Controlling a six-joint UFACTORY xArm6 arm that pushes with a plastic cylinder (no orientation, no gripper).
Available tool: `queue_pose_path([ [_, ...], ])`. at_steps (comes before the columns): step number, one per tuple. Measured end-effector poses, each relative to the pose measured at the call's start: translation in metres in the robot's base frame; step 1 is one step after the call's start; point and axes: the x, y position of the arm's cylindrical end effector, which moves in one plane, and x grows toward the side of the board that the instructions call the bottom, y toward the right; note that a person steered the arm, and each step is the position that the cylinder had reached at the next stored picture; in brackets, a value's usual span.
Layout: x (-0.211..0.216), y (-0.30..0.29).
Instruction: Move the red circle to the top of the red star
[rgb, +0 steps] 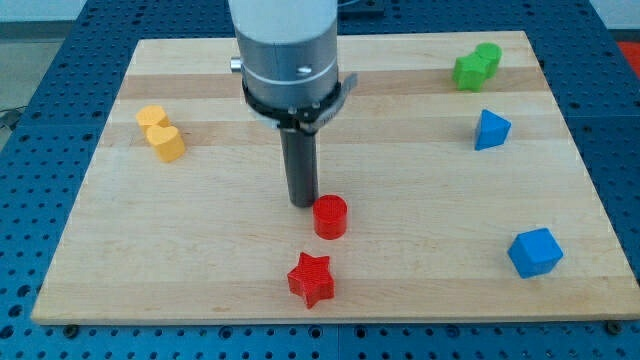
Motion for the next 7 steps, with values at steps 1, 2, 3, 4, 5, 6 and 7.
queue_pose_path([
  [1,0.001,0.039],
  [2,-0.003,0.043],
  [3,-0.010,0.068],
  [4,0.005,0.063],
  [5,0.031,0.055],
  [6,0.064,0.043],
  [7,0.064,0.043],
])
